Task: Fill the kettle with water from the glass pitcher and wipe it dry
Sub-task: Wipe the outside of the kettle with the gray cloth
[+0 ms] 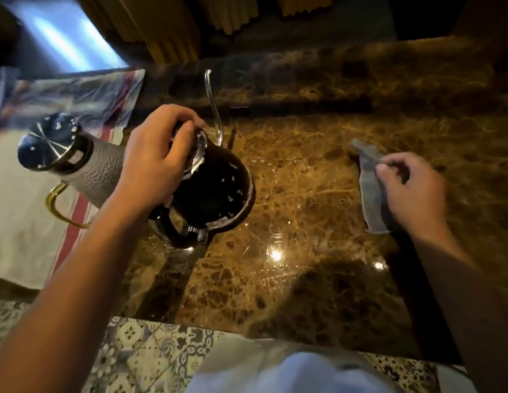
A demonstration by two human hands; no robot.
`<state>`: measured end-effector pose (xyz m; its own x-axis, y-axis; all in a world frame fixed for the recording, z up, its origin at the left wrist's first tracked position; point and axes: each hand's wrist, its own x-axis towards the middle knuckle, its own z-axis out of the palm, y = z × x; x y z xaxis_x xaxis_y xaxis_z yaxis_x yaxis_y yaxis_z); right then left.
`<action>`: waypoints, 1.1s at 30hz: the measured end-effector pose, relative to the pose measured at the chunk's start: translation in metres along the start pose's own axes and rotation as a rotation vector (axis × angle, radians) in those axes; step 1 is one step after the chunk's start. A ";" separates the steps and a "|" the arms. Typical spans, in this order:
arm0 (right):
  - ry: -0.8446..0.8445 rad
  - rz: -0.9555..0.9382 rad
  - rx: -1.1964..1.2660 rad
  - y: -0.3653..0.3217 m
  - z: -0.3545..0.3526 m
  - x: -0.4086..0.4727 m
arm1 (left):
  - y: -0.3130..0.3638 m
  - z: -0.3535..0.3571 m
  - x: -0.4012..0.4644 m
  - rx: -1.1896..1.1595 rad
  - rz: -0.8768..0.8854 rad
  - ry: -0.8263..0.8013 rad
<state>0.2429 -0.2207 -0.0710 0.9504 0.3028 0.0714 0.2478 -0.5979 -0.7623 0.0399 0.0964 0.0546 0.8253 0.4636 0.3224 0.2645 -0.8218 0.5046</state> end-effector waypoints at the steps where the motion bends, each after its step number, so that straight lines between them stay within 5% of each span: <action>1: -0.011 0.018 0.132 -0.013 0.002 0.002 | 0.003 0.002 0.000 0.002 -0.011 0.015; 9: -0.204 0.041 0.682 -0.115 0.059 0.005 | 0.014 0.010 0.003 -0.076 -0.042 0.056; 15: -0.244 -0.032 0.727 -0.151 0.102 -0.002 | 0.025 0.020 0.020 -0.080 0.024 0.011; 26: -0.107 0.121 0.731 -0.137 0.110 -0.061 | 0.031 0.030 0.036 -0.134 0.024 0.026; 33: -0.009 -0.091 0.721 -0.169 0.112 -0.076 | 0.036 0.033 0.038 -0.150 0.008 0.024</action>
<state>0.1080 -0.0596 -0.0198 0.9295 0.3361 0.1520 0.1374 0.0671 -0.9882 0.0969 0.0738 0.0586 0.8144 0.4665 0.3452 0.1788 -0.7676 0.6155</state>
